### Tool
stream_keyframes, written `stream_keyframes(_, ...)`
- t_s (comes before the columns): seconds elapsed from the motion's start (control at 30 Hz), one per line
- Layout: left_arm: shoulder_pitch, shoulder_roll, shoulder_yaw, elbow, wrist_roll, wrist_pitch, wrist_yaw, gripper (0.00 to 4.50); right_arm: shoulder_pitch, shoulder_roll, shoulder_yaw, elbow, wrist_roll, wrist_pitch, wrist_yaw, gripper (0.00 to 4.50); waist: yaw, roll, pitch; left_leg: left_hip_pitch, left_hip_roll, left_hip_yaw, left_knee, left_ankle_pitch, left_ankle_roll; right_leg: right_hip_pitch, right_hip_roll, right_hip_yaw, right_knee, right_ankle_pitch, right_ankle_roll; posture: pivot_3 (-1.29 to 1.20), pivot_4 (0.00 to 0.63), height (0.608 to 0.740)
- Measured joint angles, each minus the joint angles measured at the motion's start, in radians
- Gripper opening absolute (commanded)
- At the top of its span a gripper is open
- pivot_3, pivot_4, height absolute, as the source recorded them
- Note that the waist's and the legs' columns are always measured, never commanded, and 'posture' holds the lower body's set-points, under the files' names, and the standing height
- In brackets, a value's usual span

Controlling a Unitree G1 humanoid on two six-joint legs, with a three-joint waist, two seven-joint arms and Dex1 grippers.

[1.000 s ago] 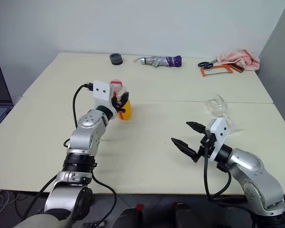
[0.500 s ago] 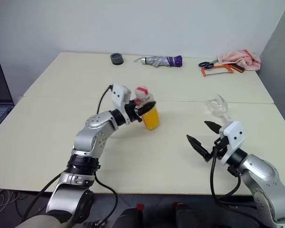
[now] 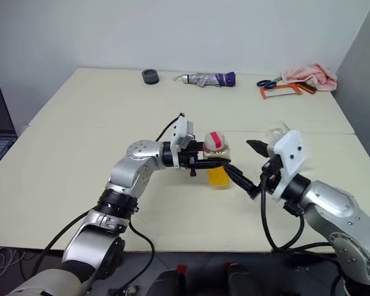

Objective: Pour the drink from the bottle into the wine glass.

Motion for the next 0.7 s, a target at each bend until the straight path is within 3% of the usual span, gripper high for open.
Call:
stream_keyframes(0.33, -0.004, -0.006, -0.039, 0.038, 0.037, -0.07, -0.1, 1.84, -0.122, 0.059, 0.097, 0.059, -0.039, 0.026, -0.05, 4.5, 0.0, 0.0, 0.0, -0.011, 0.0, -0.002, 0.004, 0.0, 0.0, -0.009, 0.0, -0.002, 0.002, 0.0, 0.0, 0.0, 0.15, 0.74)
stream_keyframes(0.7, -0.018, -0.007, -0.032, 0.08, 0.055, -0.103, -0.104, 1.84, -0.128, 0.055, 0.119, 0.077, -0.042, 0.042, -0.022, 4.5, 0.0, 0.0, 0.0, -0.013, 0.0, -0.003, 0.01, 0.0, 0.001, -0.009, 0.0, -0.003, 0.004, 0.0, 0.0, 0.0, 0.15, 0.74)
